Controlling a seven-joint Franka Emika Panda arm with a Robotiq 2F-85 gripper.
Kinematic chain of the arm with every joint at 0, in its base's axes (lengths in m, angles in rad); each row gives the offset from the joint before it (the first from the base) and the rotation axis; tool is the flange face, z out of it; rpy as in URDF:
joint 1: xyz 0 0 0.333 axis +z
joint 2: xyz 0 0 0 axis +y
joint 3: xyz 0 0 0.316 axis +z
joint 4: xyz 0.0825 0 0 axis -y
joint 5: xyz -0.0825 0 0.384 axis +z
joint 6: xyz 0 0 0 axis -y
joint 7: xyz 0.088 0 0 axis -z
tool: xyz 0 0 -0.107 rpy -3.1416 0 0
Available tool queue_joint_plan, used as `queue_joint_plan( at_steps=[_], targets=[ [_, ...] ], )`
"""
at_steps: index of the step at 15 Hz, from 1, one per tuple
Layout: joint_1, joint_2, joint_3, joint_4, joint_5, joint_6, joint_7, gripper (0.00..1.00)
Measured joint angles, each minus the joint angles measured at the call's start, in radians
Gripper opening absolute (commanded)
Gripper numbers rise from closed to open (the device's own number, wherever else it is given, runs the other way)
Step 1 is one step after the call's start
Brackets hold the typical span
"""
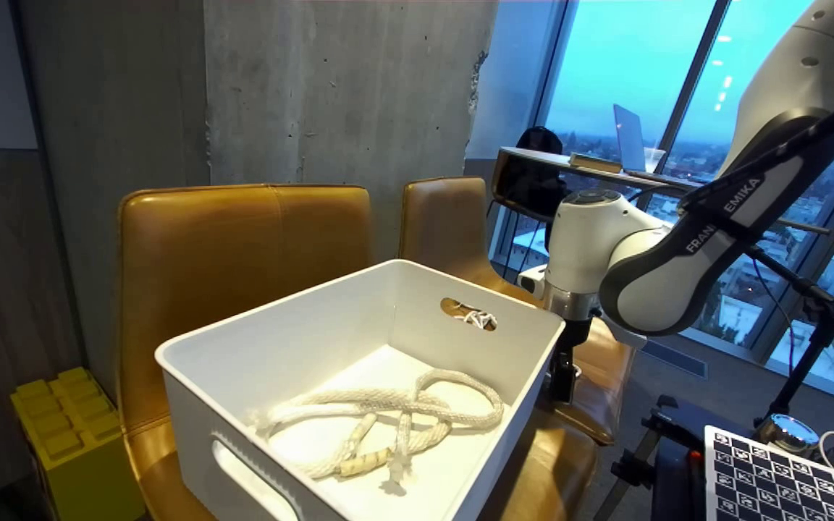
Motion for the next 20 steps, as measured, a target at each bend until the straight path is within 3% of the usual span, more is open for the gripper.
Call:
queue_joint_plan(
  at_steps=[2,3,5,6,11,20],
  targets=[
    [-0.001,0.027,-0.004,0.026,0.000,-0.002,0.000,0.60],
    [-0.002,0.032,-0.009,0.036,0.000,-0.007,0.000,0.65],
    [-0.008,0.036,-0.009,0.047,0.000,-0.012,0.000,0.40],
    [-0.010,0.039,-0.009,0.051,0.000,-0.013,0.000,0.37],
    [-0.023,0.039,-0.017,0.068,0.001,-0.014,0.000,0.01],
    [-0.029,0.056,-0.042,0.086,0.000,-0.014,0.001,0.00]
  ],
)
